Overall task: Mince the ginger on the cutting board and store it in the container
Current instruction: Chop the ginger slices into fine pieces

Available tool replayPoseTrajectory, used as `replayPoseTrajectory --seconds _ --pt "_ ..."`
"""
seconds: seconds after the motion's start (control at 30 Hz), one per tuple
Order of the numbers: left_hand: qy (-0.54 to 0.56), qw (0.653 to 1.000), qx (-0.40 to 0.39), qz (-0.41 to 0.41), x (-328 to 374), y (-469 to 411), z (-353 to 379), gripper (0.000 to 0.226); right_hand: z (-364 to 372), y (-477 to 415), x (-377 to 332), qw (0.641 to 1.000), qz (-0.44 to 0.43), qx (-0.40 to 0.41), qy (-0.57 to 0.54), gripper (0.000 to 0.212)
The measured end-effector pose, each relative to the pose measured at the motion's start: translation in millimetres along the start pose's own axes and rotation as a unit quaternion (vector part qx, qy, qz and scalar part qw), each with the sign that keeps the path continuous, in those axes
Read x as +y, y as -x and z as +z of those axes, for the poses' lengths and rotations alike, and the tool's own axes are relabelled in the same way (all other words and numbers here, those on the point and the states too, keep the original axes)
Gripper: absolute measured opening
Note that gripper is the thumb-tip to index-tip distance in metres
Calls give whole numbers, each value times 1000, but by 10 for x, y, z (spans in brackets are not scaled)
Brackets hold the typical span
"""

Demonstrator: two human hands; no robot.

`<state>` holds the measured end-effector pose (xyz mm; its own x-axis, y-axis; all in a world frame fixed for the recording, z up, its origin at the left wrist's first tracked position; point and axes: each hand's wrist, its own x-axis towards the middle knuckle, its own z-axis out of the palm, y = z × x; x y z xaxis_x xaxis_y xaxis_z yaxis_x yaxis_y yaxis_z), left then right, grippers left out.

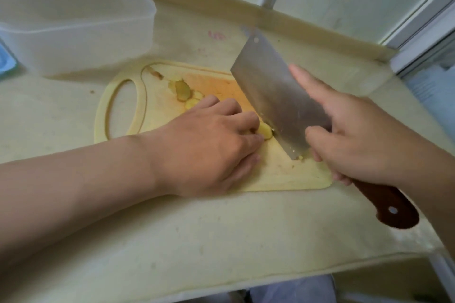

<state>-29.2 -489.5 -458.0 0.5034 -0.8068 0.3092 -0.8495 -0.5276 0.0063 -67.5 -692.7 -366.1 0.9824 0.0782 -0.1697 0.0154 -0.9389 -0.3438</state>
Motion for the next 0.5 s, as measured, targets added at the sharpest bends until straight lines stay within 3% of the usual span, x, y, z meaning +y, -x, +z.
replayPoseTrajectory --seconds 0.13,0.3,0.5 --pt "6 1000 -3 3 -9 -13 -17 56 13 -319 -99 999 -31 30 -7 95" --pt "4 1000 0 0 -18 20 -5 51 198 -61 43 992 -31 116 -50 95" --pt "15 1000 13 1 -29 21 2 52 103 148 76 996 -39 75 3 93"
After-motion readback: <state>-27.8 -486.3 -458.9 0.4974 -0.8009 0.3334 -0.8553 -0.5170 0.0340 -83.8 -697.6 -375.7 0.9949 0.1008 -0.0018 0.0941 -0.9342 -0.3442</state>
